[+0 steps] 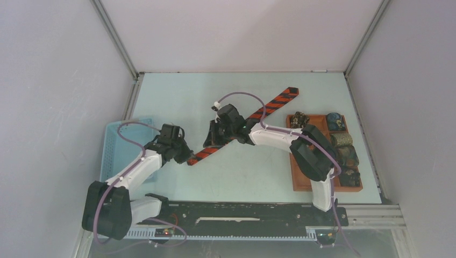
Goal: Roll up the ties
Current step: Roll the tie at the center of the board.
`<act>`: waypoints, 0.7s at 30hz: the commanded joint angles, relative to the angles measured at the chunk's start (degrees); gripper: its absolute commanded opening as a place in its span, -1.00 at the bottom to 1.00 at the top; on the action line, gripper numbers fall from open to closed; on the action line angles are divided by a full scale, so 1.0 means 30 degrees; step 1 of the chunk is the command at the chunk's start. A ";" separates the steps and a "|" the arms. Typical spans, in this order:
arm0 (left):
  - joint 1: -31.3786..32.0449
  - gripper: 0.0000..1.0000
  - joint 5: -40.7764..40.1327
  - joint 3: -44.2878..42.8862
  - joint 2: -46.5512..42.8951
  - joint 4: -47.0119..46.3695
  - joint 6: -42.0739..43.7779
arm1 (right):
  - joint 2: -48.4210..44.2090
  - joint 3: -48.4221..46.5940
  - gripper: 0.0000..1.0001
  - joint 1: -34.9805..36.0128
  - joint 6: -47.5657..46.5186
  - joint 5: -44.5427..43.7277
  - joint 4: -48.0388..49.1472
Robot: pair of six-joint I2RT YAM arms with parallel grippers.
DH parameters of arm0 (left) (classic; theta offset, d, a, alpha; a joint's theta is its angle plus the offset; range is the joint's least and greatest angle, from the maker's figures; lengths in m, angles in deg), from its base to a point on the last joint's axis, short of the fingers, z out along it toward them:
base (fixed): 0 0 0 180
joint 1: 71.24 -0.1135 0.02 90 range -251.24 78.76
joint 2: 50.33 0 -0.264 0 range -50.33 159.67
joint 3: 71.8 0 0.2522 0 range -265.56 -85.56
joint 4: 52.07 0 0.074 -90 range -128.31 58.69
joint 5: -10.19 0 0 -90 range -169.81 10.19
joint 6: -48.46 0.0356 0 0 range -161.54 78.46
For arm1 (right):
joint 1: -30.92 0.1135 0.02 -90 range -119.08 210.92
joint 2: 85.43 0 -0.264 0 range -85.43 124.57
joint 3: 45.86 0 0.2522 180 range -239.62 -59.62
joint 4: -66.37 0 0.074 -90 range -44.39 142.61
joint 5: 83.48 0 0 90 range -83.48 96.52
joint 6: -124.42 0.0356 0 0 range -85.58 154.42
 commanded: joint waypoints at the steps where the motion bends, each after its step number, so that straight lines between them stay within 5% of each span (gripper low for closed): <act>1: 0.0090 -0.98 0.0590 -0.0019 0.0730 -0.1506 -0.0057 | -0.0895 0.0473 -1.00 0.0062 -0.0475 -0.0729 -0.0351; 5: 0.0116 -0.84 0.0708 0.0060 0.1225 -0.2020 -0.0196 | -0.0833 0.0517 -1.00 0.0135 -0.0609 -0.0780 -0.0468; 10: 0.0117 -0.19 0.0841 0.0414 0.1248 -0.2853 -0.0571 | -0.0713 0.0536 -1.00 0.0182 -0.0721 -0.0738 -0.0476; 21: 0.0117 -0.37 0.0593 0.1600 0.0375 -0.3874 -0.1623 | -0.0321 0.0510 -0.90 0.0414 -0.0588 -0.0332 0.0347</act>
